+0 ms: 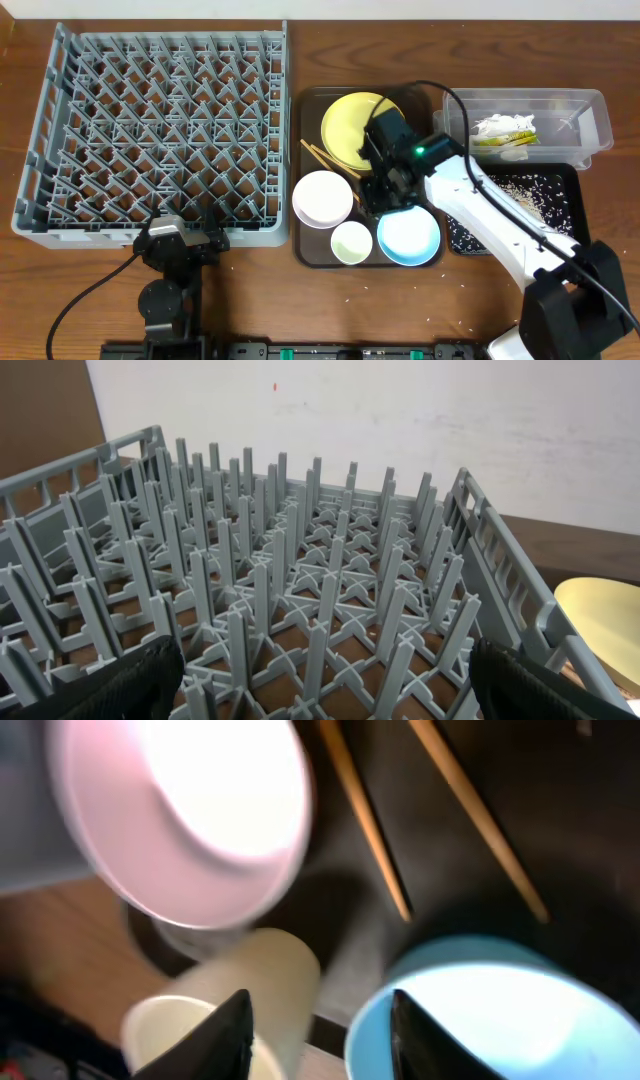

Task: Sort waste into correct bins and load items into the dishwasher
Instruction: 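Return the light-blue bowl to the brown tray and release it, then grasp the white cup with the right gripper and lift it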

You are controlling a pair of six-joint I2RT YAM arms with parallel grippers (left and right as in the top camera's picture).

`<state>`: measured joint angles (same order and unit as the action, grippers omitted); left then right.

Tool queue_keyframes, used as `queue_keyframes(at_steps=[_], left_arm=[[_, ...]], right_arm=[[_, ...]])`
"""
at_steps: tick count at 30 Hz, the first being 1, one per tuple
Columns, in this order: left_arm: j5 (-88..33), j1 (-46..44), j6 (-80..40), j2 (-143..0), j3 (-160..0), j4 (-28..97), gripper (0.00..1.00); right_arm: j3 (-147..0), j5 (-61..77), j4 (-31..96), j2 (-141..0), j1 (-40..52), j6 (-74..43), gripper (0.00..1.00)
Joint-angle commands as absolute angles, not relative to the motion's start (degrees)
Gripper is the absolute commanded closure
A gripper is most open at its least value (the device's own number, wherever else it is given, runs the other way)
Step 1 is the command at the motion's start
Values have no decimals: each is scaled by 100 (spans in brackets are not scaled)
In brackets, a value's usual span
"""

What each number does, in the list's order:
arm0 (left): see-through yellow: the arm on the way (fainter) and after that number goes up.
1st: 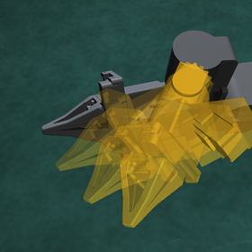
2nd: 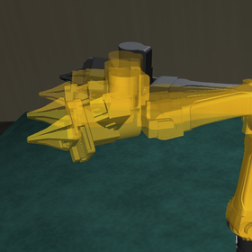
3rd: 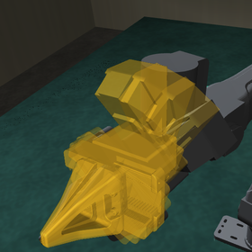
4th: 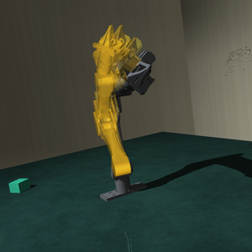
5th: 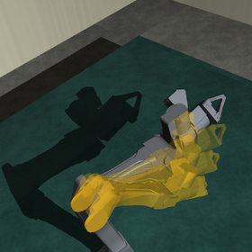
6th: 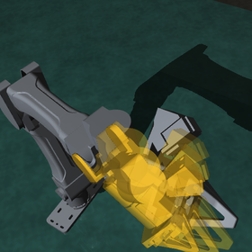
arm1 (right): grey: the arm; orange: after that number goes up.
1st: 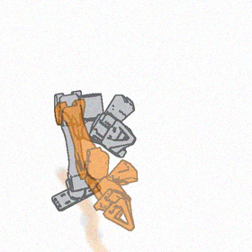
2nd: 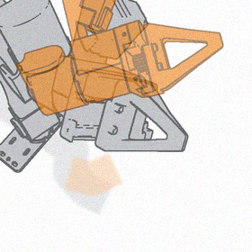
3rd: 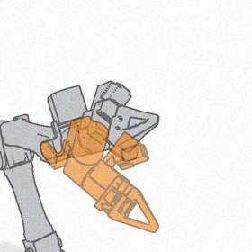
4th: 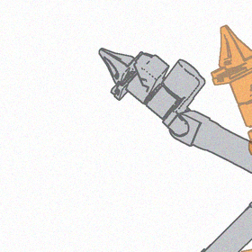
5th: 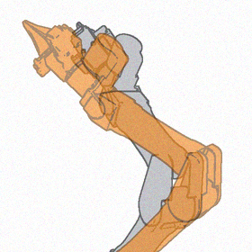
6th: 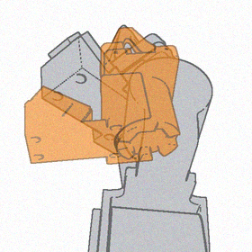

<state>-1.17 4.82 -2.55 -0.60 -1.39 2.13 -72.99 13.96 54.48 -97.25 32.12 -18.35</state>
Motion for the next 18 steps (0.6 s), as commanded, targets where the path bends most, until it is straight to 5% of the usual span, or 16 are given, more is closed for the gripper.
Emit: queue_keyframes(at_steps=[1, 18], left_arm=[[-47, 502, -200, -23, -23, 412, 8], [-45, 502, -200, -23, -23, 412, 8]], right_arm=[[-7426, 1542, 5472, -9762, 3378, -1704, 51], [-6934, 923, 5822, -9762, 3944, -1579, 41]])
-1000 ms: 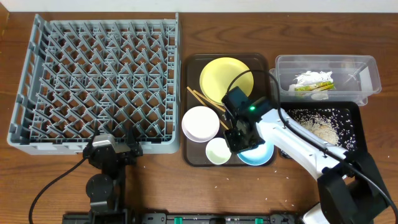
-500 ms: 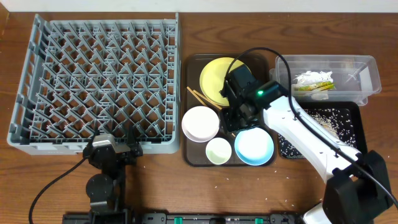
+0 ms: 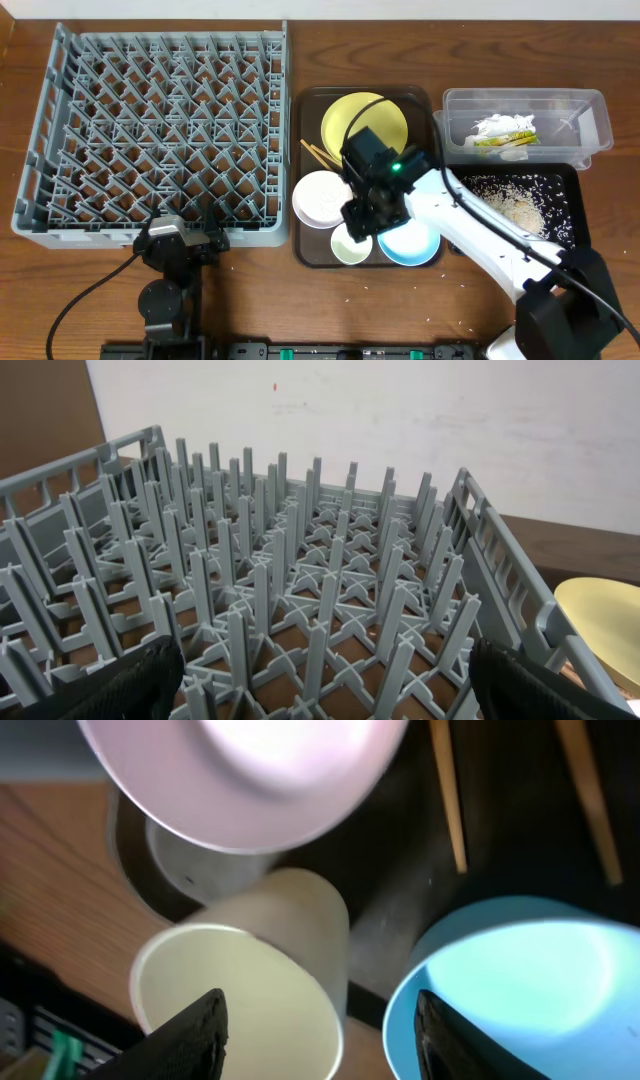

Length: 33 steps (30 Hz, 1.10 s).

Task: Sort waste into correct bins and load items into the dishwasher
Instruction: 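Grasp the white cup with the right gripper and lift it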

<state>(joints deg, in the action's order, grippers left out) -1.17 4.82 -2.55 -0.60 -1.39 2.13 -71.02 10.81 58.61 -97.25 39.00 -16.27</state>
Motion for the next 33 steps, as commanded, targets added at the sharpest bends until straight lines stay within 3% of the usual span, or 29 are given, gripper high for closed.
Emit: queue_keyframes(at_steps=[1, 9, 18, 22, 31, 33], left_arm=[[-45, 502, -200, -23, -23, 412, 7], [-47, 502, -200, -23, -23, 412, 8], [-45, 502, -200, -23, -23, 412, 8], [-45, 502, -200, -23, -23, 412, 8], [-47, 502, -200, -23, -23, 412, 8], [-45, 502, -200, -23, -23, 412, 8]], right_arm=[[-6884, 923, 5782, -9762, 3944, -1579, 42], [-6556, 928, 5277, -9762, 3946, -1575, 57], [-6383, 950, 5000, -9769, 3946, -1448, 62], [-6383, 952, 4976, -9832, 3959, -1446, 69], [-6394, 1142, 4821, -10320, 4029, -1275, 71], [-6399, 1160, 4821, -10324, 4018, -1260, 75]])
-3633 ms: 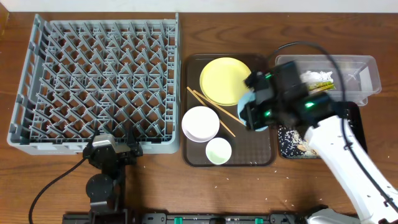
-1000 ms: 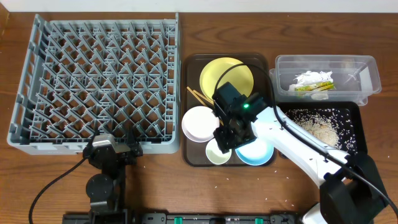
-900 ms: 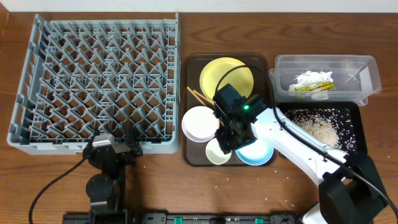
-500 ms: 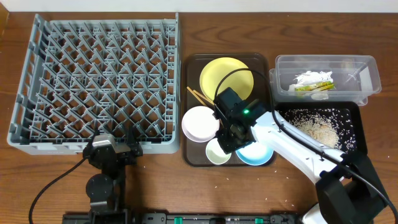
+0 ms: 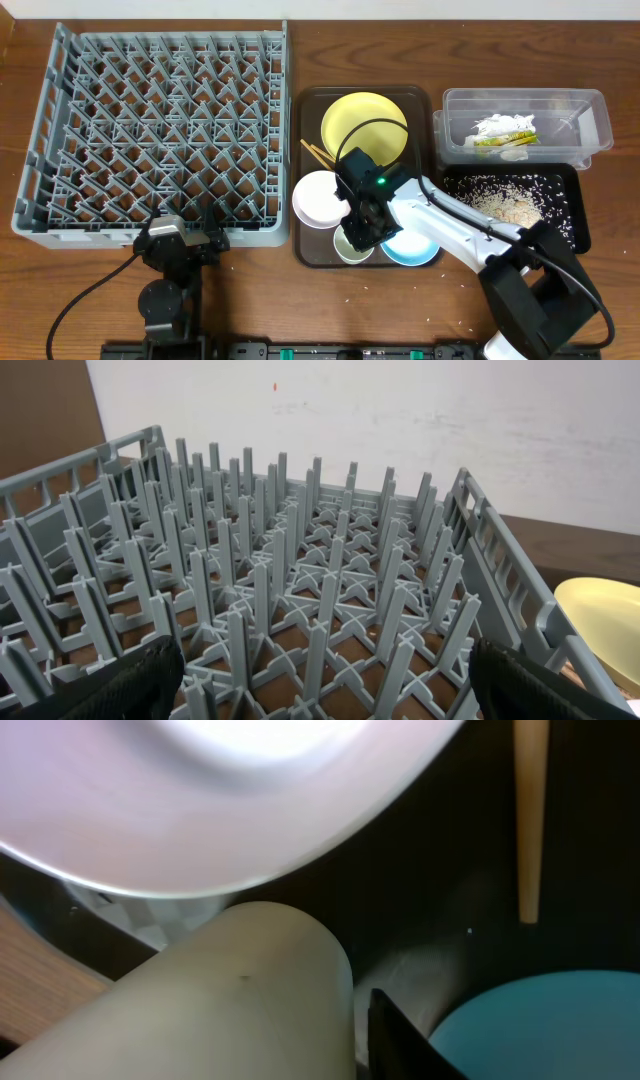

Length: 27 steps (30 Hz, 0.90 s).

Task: Sort waste into correct bins and load items into the dishwasher
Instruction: 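Grasp the white cup with the right gripper and lift it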

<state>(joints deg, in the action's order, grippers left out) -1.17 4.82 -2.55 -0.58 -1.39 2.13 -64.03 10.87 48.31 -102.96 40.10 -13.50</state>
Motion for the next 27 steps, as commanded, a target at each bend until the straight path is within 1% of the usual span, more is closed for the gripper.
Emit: queue_keyframes(at_steps=[1, 3, 4, 12, 16, 19, 21, 27], left_arm=[[-45, 502, -200, -23, -23, 412, 8], [-45, 502, -200, -23, -23, 412, 8], [-45, 502, -200, -23, -23, 412, 8], [-47, 502, -200, -23, -23, 412, 8], [-47, 502, -200, -23, -23, 412, 8], [-45, 502, -200, -23, -23, 412, 8], [-45, 502, -200, -23, -23, 412, 8], [-47, 502, -200, -23, -23, 412, 8]], right_arm=[[-6401, 1162, 4821, -10324, 4014, -1260, 81], [-6403, 1162, 4816, -10324, 4014, -1262, 97], [-6405, 1162, 4816, -10322, 4014, -1262, 99], [-6707, 1164, 5059, -10182, 3997, -1262, 99], [-7052, 1319, 5054, -9841, 3795, -1282, 99], [-7301, 1393, 4932, -9542, 3472, -1282, 99], [-7393, 1575, 4589, -9314, 3074, -1282, 99], [-7391, 2532, 3955, -9216, 2309, -1326, 99]])
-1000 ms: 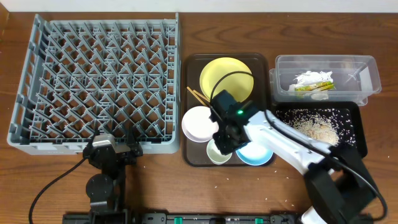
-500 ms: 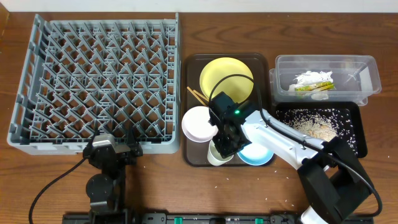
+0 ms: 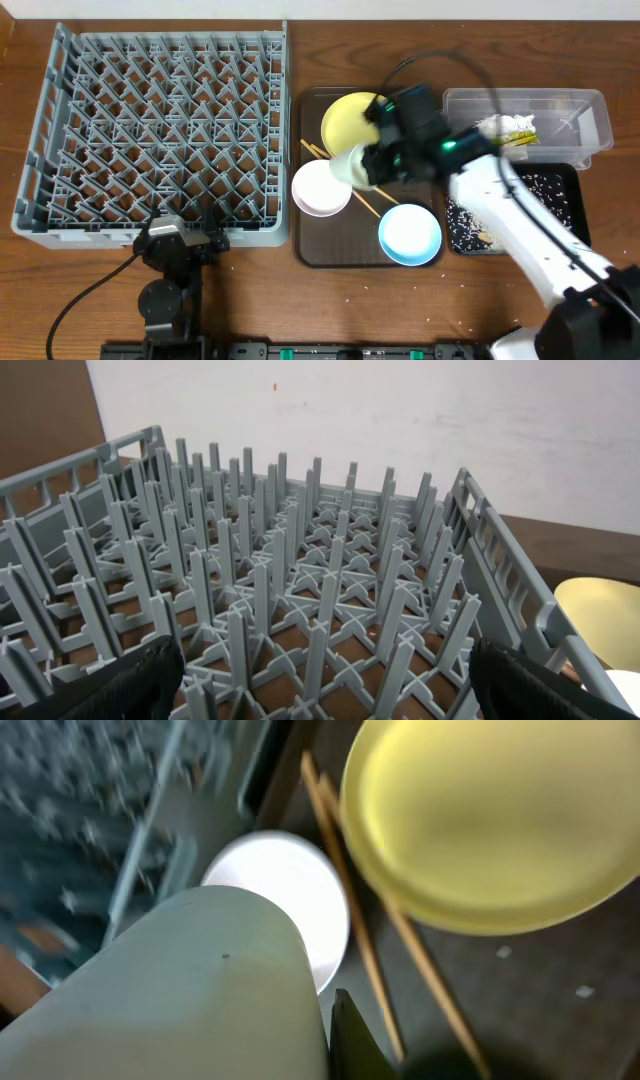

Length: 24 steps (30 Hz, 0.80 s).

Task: Sort waste into correct bins and load items into the dishwasher
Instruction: 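Grasp the white cup with the right gripper and lift it, then move the white cup left and grasp it with the left gripper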

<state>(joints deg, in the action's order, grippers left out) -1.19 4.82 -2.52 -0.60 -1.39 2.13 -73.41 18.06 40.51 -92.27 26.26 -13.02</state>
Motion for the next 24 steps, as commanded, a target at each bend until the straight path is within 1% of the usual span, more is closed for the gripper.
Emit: queue_keyframes(at_steps=[1, 5, 16, 18, 21, 24], left_arm=[[-45, 502, -200, -23, -23, 412, 8], [-45, 502, -200, -23, -23, 412, 8], [-104, 502, -217, -23, -23, 333, 7], [-517, 502, -261, -23, -23, 60, 7], [-1555, 502, -346, -23, -23, -432, 8], [-1820, 504, -888, -34, -40, -950, 8]], right_arm=[[-7391, 2626, 3940, -9216, 2233, -1323, 99], [-7391, 2729, 3942, -9216, 2095, -1321, 99], [-7391, 2753, 3852, -9216, 2095, -1319, 99], [-7391, 2779, 3835, -9216, 2097, -1319, 99], [-7391, 2816, 3809, -9216, 2097, -1295, 99], [-7391, 2873, 3741, -9216, 2095, -1297, 99]])
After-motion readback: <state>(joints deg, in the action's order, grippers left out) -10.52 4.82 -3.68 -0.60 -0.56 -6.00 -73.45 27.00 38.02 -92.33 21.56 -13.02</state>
